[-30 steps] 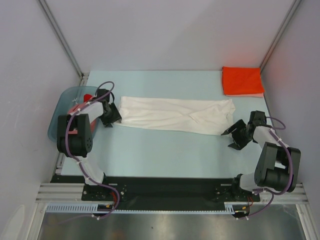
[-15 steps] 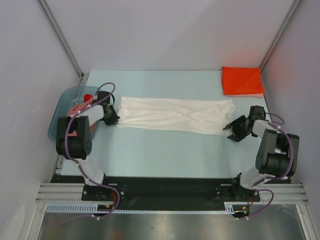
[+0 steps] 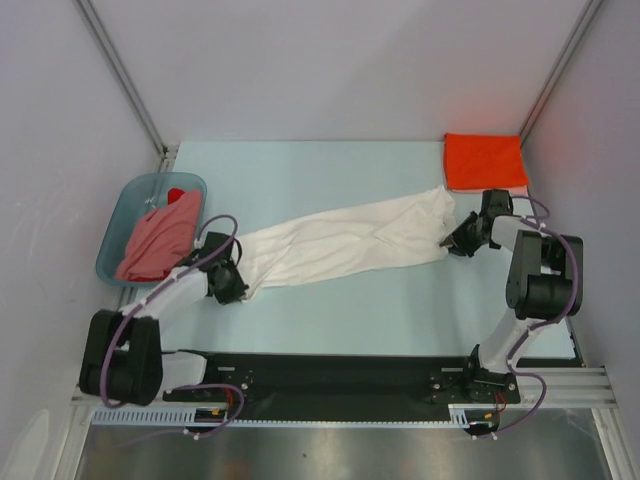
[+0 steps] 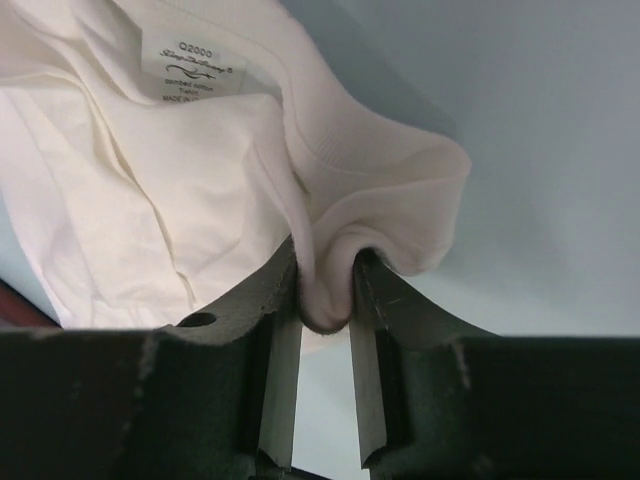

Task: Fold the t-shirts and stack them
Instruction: Fold the tshirt

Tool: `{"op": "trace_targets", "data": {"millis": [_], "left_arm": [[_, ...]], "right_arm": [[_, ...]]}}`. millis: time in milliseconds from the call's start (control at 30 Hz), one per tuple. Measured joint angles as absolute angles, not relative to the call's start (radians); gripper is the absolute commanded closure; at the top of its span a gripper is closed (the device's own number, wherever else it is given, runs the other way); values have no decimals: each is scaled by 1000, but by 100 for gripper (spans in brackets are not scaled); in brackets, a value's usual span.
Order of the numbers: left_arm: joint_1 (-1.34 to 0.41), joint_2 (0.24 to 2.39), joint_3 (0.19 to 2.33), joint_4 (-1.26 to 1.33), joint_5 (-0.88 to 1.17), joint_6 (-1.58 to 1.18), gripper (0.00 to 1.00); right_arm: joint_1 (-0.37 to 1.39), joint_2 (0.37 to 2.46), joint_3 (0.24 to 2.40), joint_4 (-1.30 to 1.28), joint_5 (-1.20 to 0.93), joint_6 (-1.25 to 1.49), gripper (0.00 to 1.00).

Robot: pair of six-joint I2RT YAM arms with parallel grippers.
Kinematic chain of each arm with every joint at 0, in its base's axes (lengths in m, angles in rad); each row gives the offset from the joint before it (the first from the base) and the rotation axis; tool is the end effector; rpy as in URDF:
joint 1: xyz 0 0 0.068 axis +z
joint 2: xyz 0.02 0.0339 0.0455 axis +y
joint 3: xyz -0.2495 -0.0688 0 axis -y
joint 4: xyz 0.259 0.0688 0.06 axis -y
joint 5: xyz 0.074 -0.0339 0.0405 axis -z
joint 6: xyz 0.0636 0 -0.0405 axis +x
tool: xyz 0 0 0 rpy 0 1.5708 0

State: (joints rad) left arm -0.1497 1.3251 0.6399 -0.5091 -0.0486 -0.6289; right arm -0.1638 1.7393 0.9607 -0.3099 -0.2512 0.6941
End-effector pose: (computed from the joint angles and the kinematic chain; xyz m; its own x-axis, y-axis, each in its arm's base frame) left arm 0.2461 -0.0340 0.1102 -0.8209 -0.4704 -0.3239 -0.4348 0.8824 -0.1797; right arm 0.3491 -0.0417 0.1002 -0.6436 0.7344 -0.2156 0.5931 0.6566 0.4660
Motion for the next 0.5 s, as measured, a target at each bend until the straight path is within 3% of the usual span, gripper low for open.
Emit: {"op": "trace_targets", "data": {"millis": [333, 500], "left_arm": [[-537, 990, 488, -678, -72, -912, 100], [-685, 944, 421, -690, -76, -1039, 100]], "right_arm": [[-22, 1993, 1283, -259, -221, 590, 73], [36, 2161, 1514, -236, -214, 593, 73]]}}
